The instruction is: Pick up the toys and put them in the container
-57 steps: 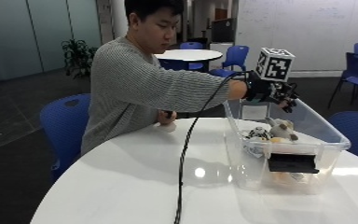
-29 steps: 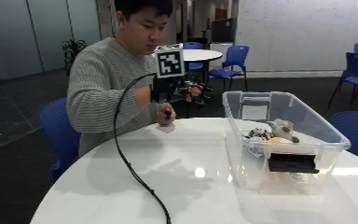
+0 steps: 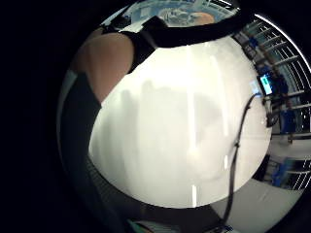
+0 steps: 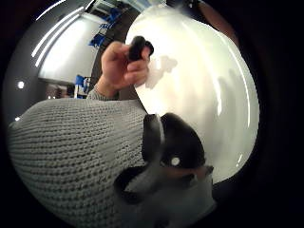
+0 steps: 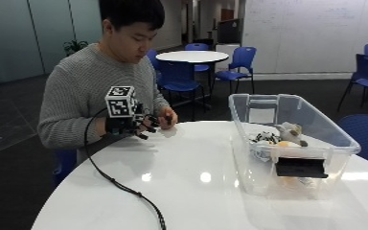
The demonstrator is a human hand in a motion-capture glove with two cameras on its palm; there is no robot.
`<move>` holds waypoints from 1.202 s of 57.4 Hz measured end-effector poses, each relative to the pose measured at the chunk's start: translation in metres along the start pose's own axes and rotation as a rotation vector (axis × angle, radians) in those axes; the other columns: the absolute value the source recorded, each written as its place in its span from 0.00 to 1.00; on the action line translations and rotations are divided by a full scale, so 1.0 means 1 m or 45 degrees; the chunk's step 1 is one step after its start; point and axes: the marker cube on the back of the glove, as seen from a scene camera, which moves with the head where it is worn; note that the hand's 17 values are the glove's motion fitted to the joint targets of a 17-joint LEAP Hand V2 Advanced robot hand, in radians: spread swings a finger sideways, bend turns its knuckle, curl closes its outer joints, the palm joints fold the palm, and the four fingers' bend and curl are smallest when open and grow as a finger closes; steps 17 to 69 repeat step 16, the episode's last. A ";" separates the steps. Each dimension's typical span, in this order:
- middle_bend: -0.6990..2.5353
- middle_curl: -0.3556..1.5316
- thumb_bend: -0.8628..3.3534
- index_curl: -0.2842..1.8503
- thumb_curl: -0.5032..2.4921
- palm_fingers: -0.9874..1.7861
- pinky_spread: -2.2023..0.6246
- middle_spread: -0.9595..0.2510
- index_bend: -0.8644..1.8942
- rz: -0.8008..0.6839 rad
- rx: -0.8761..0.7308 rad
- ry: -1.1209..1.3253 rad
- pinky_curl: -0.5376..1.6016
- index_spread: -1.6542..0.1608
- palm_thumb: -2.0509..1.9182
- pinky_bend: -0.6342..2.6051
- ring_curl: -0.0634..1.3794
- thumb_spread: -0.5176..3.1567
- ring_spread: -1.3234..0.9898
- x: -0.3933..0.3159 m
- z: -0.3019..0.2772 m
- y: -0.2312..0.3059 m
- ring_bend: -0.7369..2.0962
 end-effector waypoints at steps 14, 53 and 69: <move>0.28 0.39 0.20 0.30 0.27 0.36 0.80 0.64 0.38 0.042 -0.001 0.053 0.39 0.70 0.52 0.46 0.27 0.53 0.50 0.017 0.011 -0.003 0.41; 0.28 0.39 0.20 0.30 0.27 0.36 0.80 0.64 0.38 0.041 -0.001 0.051 0.39 0.70 0.52 0.45 0.27 0.53 0.50 0.017 0.012 -0.004 0.41; 0.28 0.39 0.20 0.30 0.27 0.36 0.80 0.64 0.38 0.041 -0.001 0.051 0.39 0.70 0.52 0.45 0.27 0.53 0.50 0.017 0.012 -0.004 0.41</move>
